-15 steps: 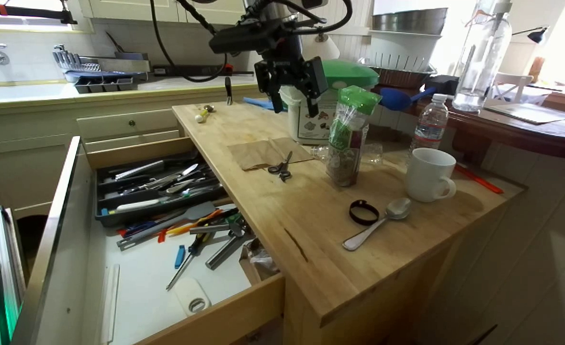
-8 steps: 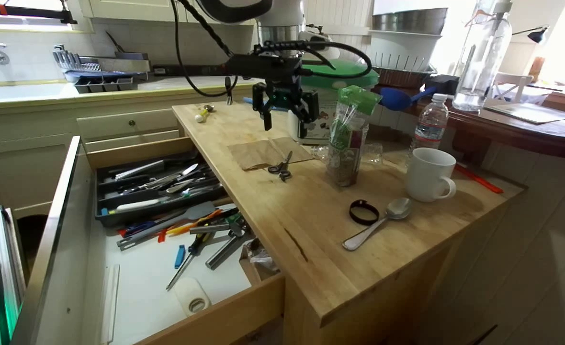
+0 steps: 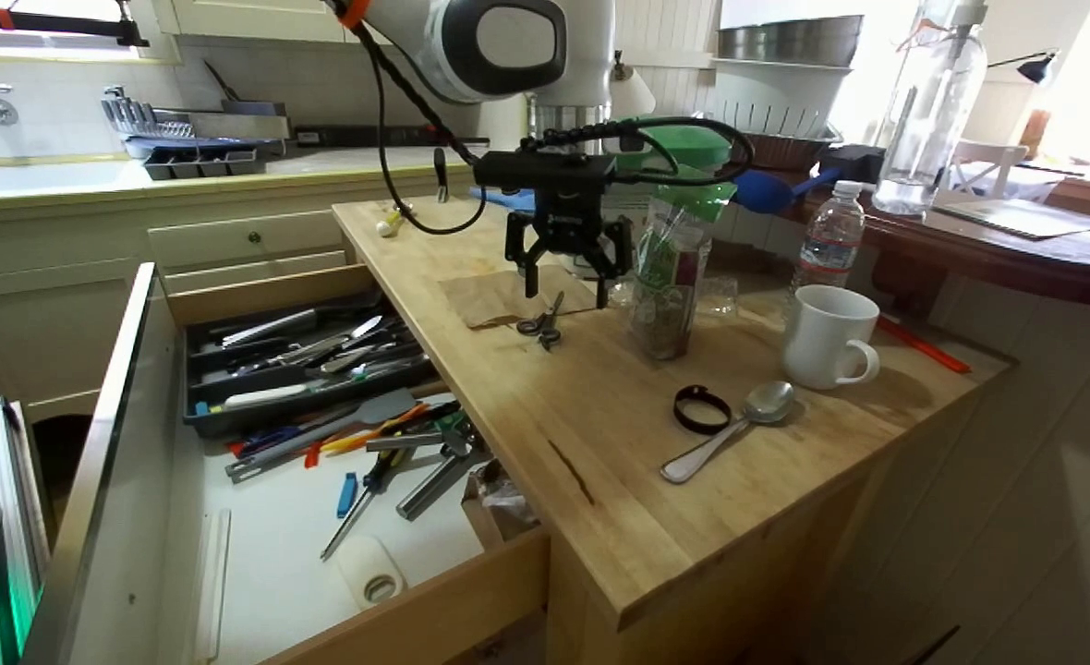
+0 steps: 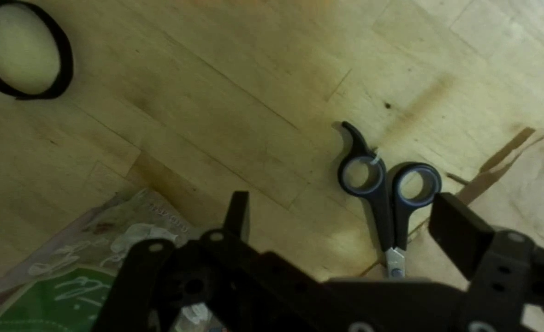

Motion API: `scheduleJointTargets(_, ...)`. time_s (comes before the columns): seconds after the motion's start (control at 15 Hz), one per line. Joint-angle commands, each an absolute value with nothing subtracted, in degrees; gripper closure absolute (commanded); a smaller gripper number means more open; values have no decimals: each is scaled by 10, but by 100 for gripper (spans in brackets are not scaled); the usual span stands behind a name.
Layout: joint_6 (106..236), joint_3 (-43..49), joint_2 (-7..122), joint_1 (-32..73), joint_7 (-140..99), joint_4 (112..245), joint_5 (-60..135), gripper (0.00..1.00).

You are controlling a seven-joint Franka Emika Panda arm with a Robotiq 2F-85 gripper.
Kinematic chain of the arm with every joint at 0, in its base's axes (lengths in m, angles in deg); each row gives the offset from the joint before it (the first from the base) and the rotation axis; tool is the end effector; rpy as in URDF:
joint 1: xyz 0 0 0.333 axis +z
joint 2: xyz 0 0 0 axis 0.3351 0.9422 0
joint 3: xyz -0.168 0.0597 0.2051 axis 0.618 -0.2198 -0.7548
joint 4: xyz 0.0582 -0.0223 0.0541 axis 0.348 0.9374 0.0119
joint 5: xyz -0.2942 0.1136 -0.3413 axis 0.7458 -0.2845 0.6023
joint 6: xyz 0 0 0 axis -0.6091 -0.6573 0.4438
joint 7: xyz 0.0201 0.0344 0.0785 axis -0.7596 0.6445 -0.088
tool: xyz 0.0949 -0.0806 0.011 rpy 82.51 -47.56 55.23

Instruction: Pick up the scissors and place it in the right panel of the cutlery holder in the drawer

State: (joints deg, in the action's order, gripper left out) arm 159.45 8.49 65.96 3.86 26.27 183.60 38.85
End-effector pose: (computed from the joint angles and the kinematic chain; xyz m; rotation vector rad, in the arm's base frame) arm 0.6414 -0.3018 0.2482 2.9785 0.5233 -0.0971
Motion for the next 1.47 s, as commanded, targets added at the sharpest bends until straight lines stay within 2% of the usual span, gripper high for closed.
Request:
scheduleJointTargets(0.0,1592,79,691,60,208,1807,442,0)
scheduleJointTargets(0.87,1595,45,714,43,232,1797,427,1)
scheduleJointTargets(0.93,1594,45,716,42,235,1796,427,11)
scheduleJointTargets(1.0,1594,44,718,41,238,1794,427,11)
scheduleJointTargets(1.07,1593,44,720,40,241,1792,426,15)
scheduleJointTargets(1.2,1592,44,723,38,245,1789,426,15)
scheduleJointTargets(1.27,1592,44,723,38,246,1789,426,23)
scheduleJointTargets(1.33,1591,44,724,37,248,1789,426,22)
scheduleJointTargets(1.4,1592,44,725,37,249,1789,425,28)
